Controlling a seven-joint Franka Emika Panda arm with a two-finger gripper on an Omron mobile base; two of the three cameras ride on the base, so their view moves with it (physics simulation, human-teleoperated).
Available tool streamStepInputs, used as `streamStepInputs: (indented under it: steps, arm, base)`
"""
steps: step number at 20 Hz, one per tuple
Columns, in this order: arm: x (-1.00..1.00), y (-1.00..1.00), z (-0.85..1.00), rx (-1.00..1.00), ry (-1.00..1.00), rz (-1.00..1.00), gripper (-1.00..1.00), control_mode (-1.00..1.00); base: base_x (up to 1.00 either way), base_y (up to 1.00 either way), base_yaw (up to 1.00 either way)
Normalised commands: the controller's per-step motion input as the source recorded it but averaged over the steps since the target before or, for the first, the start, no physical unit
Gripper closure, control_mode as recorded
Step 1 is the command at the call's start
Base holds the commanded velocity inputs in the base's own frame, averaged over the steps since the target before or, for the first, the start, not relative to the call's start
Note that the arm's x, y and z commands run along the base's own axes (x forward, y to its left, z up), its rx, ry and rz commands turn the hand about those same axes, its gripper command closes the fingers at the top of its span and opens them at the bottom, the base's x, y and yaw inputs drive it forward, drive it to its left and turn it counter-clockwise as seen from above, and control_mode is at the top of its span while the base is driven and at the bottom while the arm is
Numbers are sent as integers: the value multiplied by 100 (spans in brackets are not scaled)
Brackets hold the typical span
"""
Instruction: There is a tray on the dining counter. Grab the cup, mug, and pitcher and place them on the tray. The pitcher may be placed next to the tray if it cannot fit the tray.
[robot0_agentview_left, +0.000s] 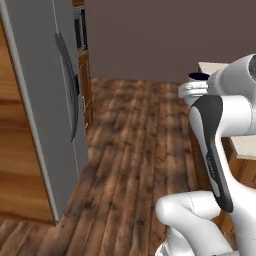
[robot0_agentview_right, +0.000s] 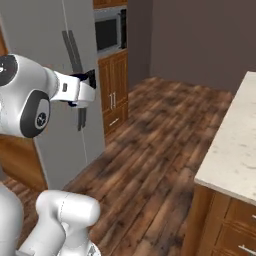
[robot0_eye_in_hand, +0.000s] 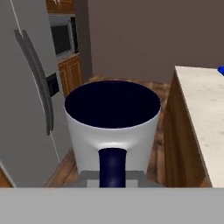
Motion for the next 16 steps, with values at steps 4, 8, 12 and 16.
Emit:
streamStepInputs:
  steps: [4, 8, 12, 16]
  arm:
    - [0, 0, 0, 0, 0, 0, 100, 100]
    - [0, 0, 0, 0, 0, 0, 100, 100]
    - [0, 0, 0, 0, 0, 0, 100, 100]
    - [0, 0, 0, 0, 0, 0, 100, 100]
  base:
    - [100, 94, -56]
    - [100, 49, -40]
    - [100, -12, -21]
    - [100, -12, -20]
